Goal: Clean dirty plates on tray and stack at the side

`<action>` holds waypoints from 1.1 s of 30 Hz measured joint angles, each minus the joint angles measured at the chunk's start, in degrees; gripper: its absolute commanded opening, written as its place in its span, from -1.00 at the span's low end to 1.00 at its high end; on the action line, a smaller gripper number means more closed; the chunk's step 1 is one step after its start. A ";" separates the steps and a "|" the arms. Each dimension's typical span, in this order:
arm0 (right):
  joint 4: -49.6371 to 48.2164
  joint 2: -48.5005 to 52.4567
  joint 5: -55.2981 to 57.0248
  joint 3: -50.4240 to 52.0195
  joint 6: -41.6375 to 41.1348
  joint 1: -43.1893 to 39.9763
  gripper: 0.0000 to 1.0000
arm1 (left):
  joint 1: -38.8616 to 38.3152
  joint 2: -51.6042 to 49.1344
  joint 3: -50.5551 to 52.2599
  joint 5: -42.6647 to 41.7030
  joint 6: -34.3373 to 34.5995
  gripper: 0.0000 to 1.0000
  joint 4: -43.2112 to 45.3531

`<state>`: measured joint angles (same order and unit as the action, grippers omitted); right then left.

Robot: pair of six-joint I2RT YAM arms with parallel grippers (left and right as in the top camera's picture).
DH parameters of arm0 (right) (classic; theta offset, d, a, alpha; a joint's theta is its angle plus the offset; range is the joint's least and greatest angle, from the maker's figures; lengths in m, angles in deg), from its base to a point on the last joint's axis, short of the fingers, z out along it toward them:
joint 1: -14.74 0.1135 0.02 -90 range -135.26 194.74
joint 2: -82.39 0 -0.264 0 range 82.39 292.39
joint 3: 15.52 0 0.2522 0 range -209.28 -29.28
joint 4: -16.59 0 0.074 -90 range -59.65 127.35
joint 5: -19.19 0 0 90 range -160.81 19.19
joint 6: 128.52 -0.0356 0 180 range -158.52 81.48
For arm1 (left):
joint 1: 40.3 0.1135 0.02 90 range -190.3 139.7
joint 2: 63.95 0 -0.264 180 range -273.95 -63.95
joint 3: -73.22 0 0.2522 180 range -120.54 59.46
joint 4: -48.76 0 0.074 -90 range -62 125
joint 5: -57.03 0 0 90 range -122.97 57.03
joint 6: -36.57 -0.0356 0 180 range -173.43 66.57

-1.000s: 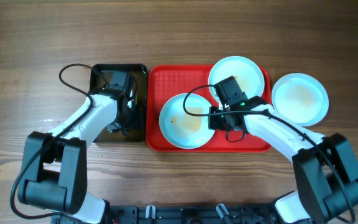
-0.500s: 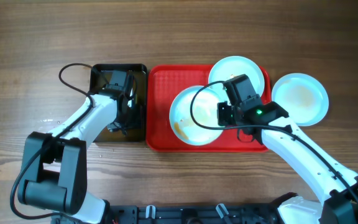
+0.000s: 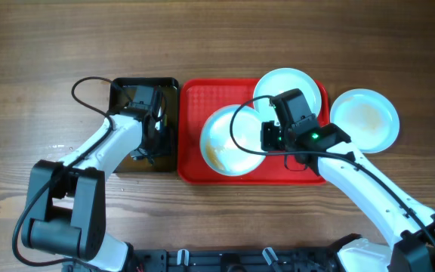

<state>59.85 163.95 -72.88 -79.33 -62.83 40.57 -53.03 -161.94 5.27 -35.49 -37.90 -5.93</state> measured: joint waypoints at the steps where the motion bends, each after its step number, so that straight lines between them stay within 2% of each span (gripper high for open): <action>1: -0.02 0.00 -1.40 -0.02 -0.83 0.00 -0.91 | 0.00 0.00 0.00 0.00 0.00 0.23 0.00; 6: 4.26 0.00 -3.50 -0.02 -1.64 0.00 -0.91 | 0.00 0.00 0.00 0.00 0.02 0.23 0.02; 10: -1.22 0.00 -2.38 0.07 -2.10 0.00 -0.90 | 0.00 0.00 -0.02 -0.17 0.00 0.24 0.00; 12: -1.46 0.00 -2.40 0.07 -2.75 0.00 -0.54 | 0.00 0.00 -0.02 -0.33 0.00 0.23 0.00; 17: 1.79 0.39 -2.40 0.07 -3.65 0.00 -0.52 | 0.00 0.00 -0.02 -0.37 0.00 0.23 0.00; 29: -0.85 14.32 -2.67 0.07 -5.25 0.00 -0.53 | 0.00 0.00 -0.02 -0.37 0.00 0.24 0.00; 31: -2.19 15.30 -3.30 0.00 -5.25 0.00 -0.78 | 0.00 0.00 -0.02 -0.37 0.00 0.24 -0.02; 33: -2.34 15.52 -3.82 0.00 -5.46 0.00 -0.91 | 0.00 0.00 -0.02 -0.37 0.00 0.23 0.00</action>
<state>57.51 179.47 -76.70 -79.33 -68.30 40.57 -53.03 -161.94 5.25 -35.86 -37.90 -5.93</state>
